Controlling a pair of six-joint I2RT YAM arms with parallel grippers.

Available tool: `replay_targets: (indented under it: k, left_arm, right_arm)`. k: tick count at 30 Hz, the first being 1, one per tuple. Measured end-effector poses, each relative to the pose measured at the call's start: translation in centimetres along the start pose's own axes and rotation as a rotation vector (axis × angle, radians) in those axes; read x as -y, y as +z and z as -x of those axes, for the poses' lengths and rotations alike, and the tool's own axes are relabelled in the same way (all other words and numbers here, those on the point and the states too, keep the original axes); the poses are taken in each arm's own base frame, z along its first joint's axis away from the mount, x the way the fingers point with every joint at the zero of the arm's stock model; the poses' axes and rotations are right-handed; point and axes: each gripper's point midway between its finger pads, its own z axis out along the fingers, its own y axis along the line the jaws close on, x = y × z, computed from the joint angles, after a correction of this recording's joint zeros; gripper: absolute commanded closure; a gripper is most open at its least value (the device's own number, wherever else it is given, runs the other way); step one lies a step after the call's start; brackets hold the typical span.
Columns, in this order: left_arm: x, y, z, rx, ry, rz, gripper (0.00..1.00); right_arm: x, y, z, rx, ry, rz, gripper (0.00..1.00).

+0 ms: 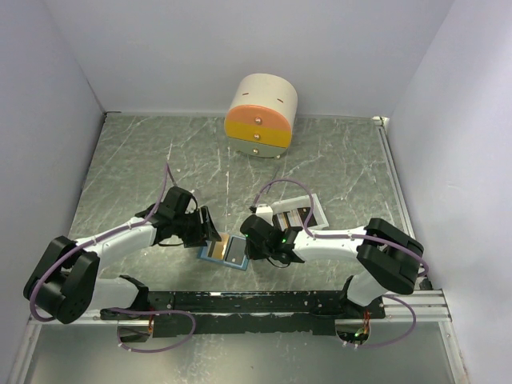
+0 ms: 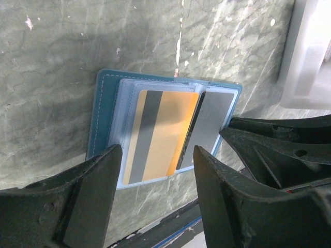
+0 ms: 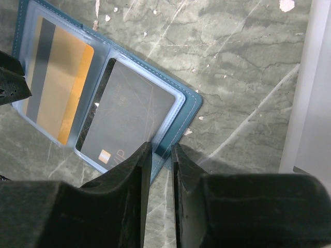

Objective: Put the credit cards into the card holder
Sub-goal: Insert the credit card into the card holder.

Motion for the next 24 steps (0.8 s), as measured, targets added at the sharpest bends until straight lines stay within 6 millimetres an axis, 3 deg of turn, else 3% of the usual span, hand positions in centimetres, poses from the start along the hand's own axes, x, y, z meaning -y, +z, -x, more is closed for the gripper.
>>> replay_targets:
  k: [24]
  left_arm:
    - [0.57, 0.27, -0.99, -0.024, 0.002, -0.074, 0.33]
  right_arm:
    - [0.07, 0.02, 0.07, 0.004, -0.005, -0.003, 0.8]
